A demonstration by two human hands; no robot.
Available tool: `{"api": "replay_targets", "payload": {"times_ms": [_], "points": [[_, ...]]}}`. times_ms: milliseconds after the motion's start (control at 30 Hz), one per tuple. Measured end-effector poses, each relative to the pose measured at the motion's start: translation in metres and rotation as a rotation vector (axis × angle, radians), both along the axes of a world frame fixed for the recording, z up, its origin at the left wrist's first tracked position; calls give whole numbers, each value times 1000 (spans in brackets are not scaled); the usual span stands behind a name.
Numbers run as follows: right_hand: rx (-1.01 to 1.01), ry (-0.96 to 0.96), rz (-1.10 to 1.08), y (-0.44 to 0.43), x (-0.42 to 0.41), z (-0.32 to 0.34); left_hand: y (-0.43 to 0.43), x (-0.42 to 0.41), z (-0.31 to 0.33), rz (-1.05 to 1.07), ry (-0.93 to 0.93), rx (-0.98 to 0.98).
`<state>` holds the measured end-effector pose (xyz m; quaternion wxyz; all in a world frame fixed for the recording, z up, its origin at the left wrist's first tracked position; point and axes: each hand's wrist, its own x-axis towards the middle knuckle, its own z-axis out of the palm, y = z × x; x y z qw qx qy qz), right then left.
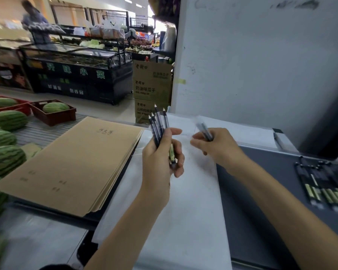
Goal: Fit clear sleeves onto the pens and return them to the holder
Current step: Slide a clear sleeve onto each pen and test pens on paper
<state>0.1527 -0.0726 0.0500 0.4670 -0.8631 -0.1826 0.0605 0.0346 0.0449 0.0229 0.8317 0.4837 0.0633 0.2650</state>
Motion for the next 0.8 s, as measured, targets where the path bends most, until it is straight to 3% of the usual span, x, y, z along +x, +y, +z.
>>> {"api": "replay_targets", "payload": {"times_ms": [100, 200, 567, 800], "points": [[324, 315, 3, -24, 2, 11, -3, 1, -1, -109, 34, 57], [457, 460, 136, -45, 4, 7, -9, 5, -2, -145, 90, 116], [687, 559, 148, -62, 13, -2, -13, 6, -7, -211, 199, 125], [840, 588, 142, -62, 11, 2, -18, 6, -8, -220, 212, 260]]}}
